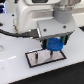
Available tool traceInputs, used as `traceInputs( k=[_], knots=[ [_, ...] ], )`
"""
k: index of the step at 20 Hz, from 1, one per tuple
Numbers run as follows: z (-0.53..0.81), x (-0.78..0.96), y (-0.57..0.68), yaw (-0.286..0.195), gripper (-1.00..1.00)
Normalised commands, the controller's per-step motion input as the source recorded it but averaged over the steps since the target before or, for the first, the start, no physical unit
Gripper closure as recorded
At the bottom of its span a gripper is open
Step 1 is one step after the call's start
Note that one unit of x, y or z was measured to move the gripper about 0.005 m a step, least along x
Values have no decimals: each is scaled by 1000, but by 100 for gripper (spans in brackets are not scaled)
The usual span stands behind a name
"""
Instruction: Insert the blue gear onto the right peg, followed by the red gear
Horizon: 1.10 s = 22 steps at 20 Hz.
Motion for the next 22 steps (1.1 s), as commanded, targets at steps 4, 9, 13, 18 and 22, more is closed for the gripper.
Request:
traceInputs(
  k=[4, 9, 13, 18, 22],
  knots=[
    [-114, 283, 27, 0, 100],
    [-154, 284, 73, 0, 100],
    [-259, 214, 124, 0, 100],
    [-190, 102, 89, 0, 100],
    [84, 6, 131, 0, -100]
  ],
)
